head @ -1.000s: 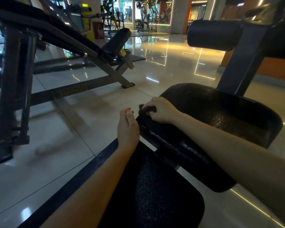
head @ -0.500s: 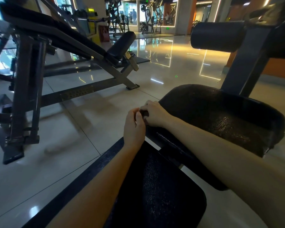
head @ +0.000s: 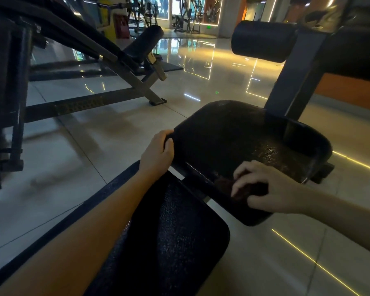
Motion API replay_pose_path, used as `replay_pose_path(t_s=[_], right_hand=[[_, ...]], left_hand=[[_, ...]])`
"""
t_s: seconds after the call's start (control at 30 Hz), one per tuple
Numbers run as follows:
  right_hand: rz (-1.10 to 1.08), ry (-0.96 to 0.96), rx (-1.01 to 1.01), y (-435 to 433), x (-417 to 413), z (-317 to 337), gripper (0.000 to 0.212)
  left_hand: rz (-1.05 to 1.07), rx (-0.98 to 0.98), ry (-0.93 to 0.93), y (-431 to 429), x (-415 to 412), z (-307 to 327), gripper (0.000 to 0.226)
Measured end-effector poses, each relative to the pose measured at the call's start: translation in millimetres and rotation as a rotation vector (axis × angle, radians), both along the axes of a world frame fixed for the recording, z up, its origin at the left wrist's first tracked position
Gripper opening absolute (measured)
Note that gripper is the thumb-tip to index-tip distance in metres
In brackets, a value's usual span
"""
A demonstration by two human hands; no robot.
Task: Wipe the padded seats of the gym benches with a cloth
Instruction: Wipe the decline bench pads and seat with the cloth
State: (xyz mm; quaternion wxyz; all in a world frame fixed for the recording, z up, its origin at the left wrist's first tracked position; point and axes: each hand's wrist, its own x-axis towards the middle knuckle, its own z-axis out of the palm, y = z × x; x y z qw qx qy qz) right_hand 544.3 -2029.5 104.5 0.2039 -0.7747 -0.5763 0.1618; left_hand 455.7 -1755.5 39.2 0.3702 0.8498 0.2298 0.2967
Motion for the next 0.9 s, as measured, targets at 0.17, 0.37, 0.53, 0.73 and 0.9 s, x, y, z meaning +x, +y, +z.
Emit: replay_pose_path(t_s=[0.17, 0.37, 0.53, 0.73, 0.9], right_hand=[[-0.010, 0.001, 0.007, 3.4, 7.5, -0.4, 0.015], [-0.160, -0.075, 0.110, 99.5, 32.2, -2.7, 0.017], [-0.130, -0.024, 0.130, 61.7, 22.2, -2.9, 0.024], [-0.049, 0.017, 0.046, 4.2, 13.8, -1.8, 0.029], [-0.138, -0.080, 0.131, 54.1, 31.8, -3.3, 0.025]], left_hand=[[-0.010, 0.074, 0.012, -3.8, 3.5, -2.4, 0.039], [0.025, 0.115, 0.078, -6.1, 5.5, -1.7, 0.040], [0.022, 0.101, 0.063, -1.3, 3.9, -1.2, 0.040], [-0.218, 0.375, 0.109, -5.1, 2.6, -3.0, 0.054], [-0.360, 0.424, 0.220, -6.3, 1.9, 7.9, 0.065]])
